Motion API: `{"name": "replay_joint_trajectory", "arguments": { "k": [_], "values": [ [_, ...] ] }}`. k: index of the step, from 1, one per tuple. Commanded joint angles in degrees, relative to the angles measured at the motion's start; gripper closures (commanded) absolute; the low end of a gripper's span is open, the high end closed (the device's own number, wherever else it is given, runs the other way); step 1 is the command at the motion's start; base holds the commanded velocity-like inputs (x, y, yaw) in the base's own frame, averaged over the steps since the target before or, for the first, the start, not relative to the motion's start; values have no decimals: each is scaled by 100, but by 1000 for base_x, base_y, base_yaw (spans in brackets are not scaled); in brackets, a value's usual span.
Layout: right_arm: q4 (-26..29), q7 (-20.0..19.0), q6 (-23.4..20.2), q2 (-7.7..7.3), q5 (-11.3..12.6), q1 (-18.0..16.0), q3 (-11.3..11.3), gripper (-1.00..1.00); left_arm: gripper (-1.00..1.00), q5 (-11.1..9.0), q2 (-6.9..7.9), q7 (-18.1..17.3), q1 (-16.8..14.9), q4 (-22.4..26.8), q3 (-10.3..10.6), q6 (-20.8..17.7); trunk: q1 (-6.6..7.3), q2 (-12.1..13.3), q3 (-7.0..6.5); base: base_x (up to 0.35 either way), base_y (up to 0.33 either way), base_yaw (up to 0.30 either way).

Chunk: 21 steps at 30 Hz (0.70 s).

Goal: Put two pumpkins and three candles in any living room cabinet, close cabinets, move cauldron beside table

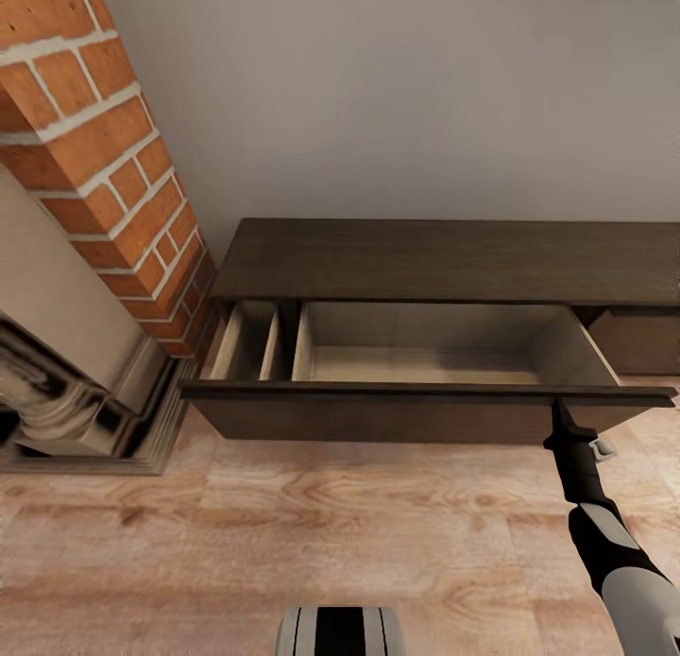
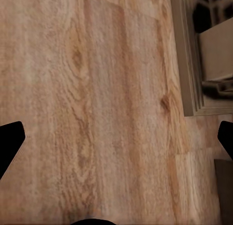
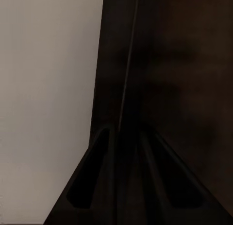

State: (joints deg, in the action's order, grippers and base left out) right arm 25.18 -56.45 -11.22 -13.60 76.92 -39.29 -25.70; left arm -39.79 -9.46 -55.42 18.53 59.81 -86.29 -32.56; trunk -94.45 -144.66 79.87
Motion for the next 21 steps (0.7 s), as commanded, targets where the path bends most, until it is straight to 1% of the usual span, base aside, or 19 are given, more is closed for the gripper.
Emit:
{"name": "replay_joint_trajectory", "arguments": {
  "k": [1,5,11,17,21],
  "values": [
    [-39,-42,-65,-2,60,0,-14,100,-100,-37,-3,4,1,4,0,-47,2,-1,4,-237,0,0],
    [-39,-42,-65,-2,60,0,-14,100,-100,-37,-3,4,1,4,0,-48,2,-1,4,-202,0,0],
    [-39,-42,-64,-2,60,0,-14,100,-100,-37,-3,4,1,4,1,-49,2,-1,4,-50,0,0],
    [-39,-39,-64,-2,60,0,-14,100,-100,-37,1,4,1,4,1,-49,2,-1,4,-124,0,0],
    [-40,-36,-64,-2,60,0,-14,100,-100,-37,-1,0,1,4,1,-49,2,-1,4,-60,0,0]
  ]
}}
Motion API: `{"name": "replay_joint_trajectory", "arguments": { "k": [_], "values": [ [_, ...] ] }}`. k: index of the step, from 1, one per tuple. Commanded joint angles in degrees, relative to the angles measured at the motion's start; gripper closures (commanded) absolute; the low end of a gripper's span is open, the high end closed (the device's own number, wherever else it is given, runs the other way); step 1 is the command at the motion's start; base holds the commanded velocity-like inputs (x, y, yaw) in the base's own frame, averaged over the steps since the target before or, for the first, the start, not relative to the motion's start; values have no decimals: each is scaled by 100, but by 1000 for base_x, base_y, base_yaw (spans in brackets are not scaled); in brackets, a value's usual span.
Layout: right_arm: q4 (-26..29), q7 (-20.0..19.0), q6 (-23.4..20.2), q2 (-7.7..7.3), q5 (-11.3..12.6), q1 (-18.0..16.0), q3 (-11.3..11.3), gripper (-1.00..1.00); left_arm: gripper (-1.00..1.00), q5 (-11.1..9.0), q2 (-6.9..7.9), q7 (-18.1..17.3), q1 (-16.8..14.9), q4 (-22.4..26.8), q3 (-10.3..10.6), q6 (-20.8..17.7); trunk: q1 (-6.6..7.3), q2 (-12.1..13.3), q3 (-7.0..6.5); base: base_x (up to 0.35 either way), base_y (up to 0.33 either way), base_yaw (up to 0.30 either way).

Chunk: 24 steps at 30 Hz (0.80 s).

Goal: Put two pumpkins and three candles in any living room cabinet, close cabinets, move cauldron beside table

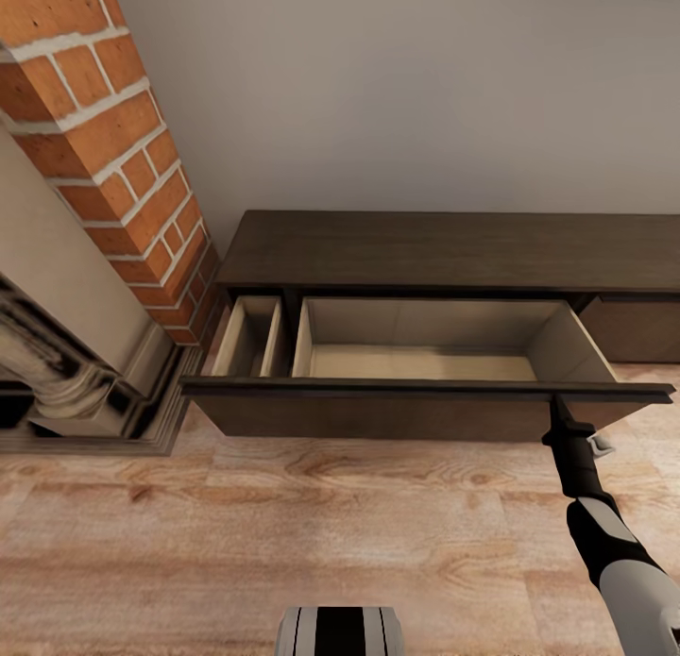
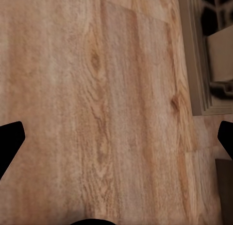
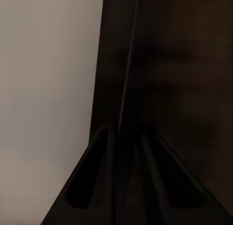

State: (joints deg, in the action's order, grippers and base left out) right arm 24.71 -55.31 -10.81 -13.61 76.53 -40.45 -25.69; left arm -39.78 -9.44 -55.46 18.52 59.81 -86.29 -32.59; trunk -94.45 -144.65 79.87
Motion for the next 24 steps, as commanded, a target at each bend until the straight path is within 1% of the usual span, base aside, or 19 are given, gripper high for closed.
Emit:
{"name": "replay_joint_trajectory", "arguments": {
  "k": [1,12,13,24],
  "values": [
    [7,-149,-105,-1,99,116,-15,100,-100,-39,-3,3,2,4,0,-45,2,-2,4,-28,0,0],
    [8,-147,-105,-1,99,116,-15,100,-100,-39,-2,7,2,4,-2,-45,2,-2,4,-7,0,0],
    [8,-147,-105,-1,99,116,-15,-100,-100,-39,-2,5,2,4,-2,-45,2,-2,4,0,0,0],
    [3,-140,-105,-3,97,116,-15,-100,-100,-39,1,8,2,4,-2,-45,2,-2,4,0,0,0]
  ]
}}
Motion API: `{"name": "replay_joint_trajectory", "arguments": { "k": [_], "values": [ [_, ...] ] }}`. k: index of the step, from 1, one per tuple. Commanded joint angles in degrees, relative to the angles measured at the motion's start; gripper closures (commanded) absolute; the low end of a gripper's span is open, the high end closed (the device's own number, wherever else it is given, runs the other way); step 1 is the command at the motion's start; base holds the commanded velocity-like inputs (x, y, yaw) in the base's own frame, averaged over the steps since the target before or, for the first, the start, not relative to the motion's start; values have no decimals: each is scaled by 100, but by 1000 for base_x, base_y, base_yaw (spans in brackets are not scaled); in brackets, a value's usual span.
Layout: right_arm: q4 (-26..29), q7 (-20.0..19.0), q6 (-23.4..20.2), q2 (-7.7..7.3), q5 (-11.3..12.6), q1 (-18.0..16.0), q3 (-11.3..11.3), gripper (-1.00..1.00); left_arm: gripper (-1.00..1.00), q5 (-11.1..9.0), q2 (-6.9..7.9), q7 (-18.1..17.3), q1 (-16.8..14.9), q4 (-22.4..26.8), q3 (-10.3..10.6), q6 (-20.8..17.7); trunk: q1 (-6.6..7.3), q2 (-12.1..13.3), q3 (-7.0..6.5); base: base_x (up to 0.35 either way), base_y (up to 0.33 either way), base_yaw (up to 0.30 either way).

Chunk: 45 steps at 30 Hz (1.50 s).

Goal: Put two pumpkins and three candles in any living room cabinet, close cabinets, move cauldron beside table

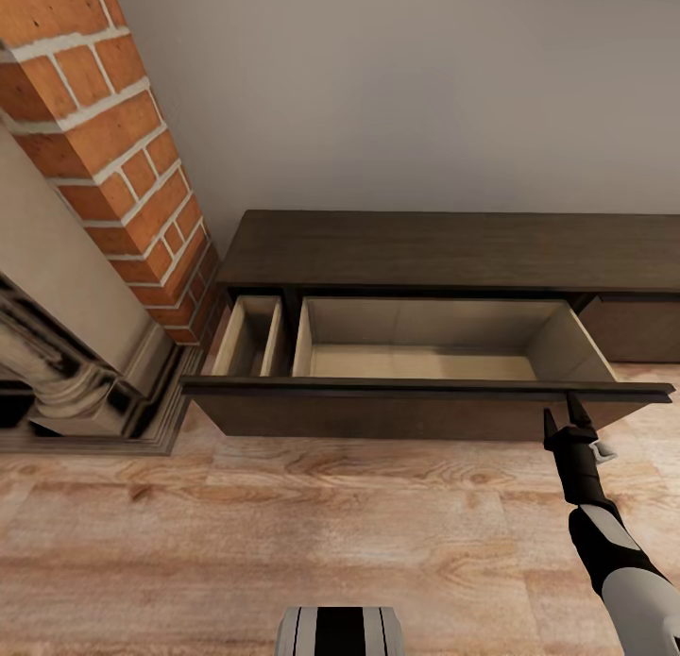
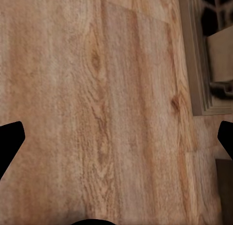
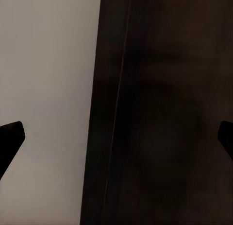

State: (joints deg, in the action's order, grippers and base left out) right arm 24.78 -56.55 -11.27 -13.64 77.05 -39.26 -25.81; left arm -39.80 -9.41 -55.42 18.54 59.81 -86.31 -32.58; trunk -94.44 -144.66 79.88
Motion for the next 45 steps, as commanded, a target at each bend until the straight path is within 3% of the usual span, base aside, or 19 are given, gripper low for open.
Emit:
{"name": "replay_joint_trajectory", "arguments": {
  "k": [1,13,18,21,22,23,24,29,31,35,36,37,38,40,41,44,45],
  "values": [
    [-4,-18,-60,0,46,-3,-3,-100,-100,-36,-2,4,1,5,0,-46,1,-1,3,0,0,0],
    [-1,-20,-55,3,41,-1,3,-100,-100,-36,-8,5,1,5,2,-38,1,-1,3,-110,0,0],
    [36,-31,164,9,23,12,29,-100,-100,-40,-10,0,1,10,9,-39,1,-1,3,-239,0,0],
    [179,-70,365,14,-68,53,48,-100,-100,-44,-3,-69,1,46,120,-43,1,-1,3,-83,0,0],
    [459,-82,418,16,-159,124,83,-100,-100,-41,-2,-99,1,69,314,-38,3,0,-19,-42,0,0],
    [459,-82,418,16,-159,124,83,-100,-100,-41,-2,-99,1,69,314,-38,6,1,-41,-42,0,0],
    [783,-79,450,19,-267,279,119,-100,-100,-39,2,-115,1,84,480,-33,8,3,-64,-27,0,0],
    [2063,34,457,24,-694,1025,183,-100,-100,-37,7,-119,-1,138,733,-14,21,9,-174,-14,0,0],
    [3298,354,351,19,-1145,1738,283,-100,-100,-37,4,-105,-5,247,897,36,26,12,-219,-5,0,0],
    [4552,864,-111,17,-1491,2442,386,-100,-100,-35,2,-29,-7,321,1234,223,37,17,-307,-2,0,0],
    [4880,1062,-253,20,-1573,2612,403,-100,-100,-33,3,13,-7,331,1345,283,39,19,-329,-1,0,0],
    [5492,1523,-497,23,-1771,2927,448,-100,-100,-34,5,110,-7,350,1547,390,42,20,-352,0,0,0],
    [5958,1982,-659,25,-2006,3192,560,-100,-100,-35,6,204,-8,365,1709,464,44,21,-374,0,0,0],
    [6253,2321,-771,6,-2212,3391,797,-100,-100,-36,7,273,-8,384,1854,511,50,24,-418,0,0,0],
    [6509,2666,-905,-25,-2424,3522,1251,-100,-100,-30,8,353,-8,501,2071,555,52,25,-440,0,0,0],
    [6639,2935,-1065,-46,-2535,3529,1548,-100,-100,-24,6,511,-8,656,2292,588,60,29,-507,0,0,0],
    [6689,3047,-1206,-57,-2580,3488,1673,-100,-100,-22,7,721,-8,785,2423,607,63,31,-529,0,0,-15]
  ]
}}
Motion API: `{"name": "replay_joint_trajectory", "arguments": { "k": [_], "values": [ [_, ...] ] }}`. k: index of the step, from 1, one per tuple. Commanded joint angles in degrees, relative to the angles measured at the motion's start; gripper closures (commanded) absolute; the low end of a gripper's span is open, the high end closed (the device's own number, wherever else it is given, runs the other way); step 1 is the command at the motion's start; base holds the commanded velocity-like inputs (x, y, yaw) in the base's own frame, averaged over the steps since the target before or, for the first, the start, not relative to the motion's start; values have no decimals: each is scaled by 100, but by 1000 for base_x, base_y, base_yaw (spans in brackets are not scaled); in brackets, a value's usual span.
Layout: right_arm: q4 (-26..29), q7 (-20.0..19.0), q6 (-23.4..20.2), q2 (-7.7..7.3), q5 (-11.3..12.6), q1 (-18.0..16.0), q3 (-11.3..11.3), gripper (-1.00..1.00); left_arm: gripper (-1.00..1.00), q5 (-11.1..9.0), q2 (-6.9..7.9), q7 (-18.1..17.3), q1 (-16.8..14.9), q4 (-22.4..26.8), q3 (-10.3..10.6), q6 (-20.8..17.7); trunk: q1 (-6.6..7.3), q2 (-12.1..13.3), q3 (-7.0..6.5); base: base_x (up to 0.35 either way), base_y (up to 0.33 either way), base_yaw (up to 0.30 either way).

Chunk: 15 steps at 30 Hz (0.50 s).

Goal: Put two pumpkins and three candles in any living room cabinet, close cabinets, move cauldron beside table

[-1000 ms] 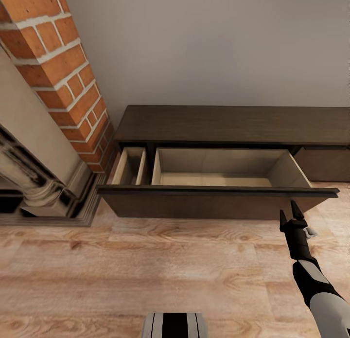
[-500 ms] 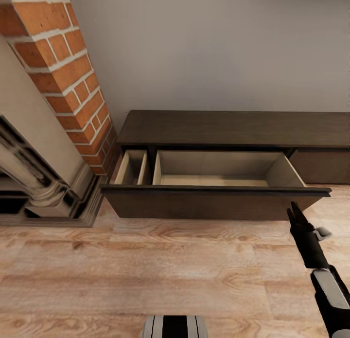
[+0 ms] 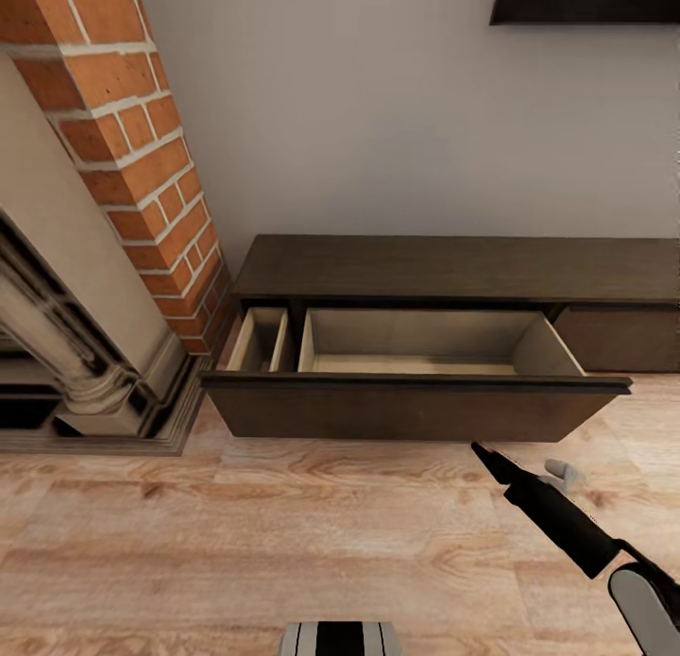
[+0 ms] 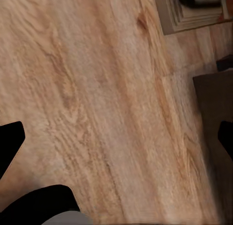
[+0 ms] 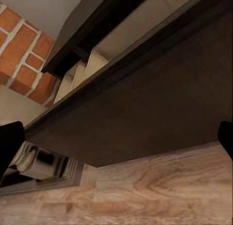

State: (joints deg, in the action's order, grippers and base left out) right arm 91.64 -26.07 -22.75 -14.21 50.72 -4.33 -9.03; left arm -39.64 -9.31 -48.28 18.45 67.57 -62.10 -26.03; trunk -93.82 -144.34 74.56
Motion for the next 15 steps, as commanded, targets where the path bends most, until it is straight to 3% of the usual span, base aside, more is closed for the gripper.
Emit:
{"name": "replay_joint_trajectory", "arguments": {
  "k": [1,2,4,7,8,11,12,15],
  "values": [
    [35,76,-166,-7,22,-35,76,-100,-100,-38,-2,218,1,128,109,-37,3,0,-21,0,0,-67],
    [46,104,-205,-8,9,-50,104,-100,-100,-37,-1,337,1,185,165,-33,6,1,-44,0,0,-101],
    [76,179,-310,-10,-67,-104,181,-100,-100,-42,-1,904,1,436,520,50,11,4,-95,0,0,-191],
    [83,199,-335,-11,-152,-127,202,-100,-100,-43,-1,1168,1,531,790,184,19,8,-172,0,0,-224],
    [86,208,-350,-8,-284,-160,229,-100,-100,-45,1,1313,1,570,973,285,21,9,-198,0,0,-243],
    [88,231,-381,19,-678,-226,379,-100,-100,-45,5,1520,1,646,1201,394,29,13,-274,0,0,-251],
    [89,279,-396,40,-1083,-258,526,-100,-100,-48,3,1688,1,711,1322,438,31,15,-299,0,0,-261],
    [90,347,-409,62,-1560,-282,702,-100,-100,-50,3,1891,1,781,1467,478,39,19,-373,0,0,-265]
  ]
}}
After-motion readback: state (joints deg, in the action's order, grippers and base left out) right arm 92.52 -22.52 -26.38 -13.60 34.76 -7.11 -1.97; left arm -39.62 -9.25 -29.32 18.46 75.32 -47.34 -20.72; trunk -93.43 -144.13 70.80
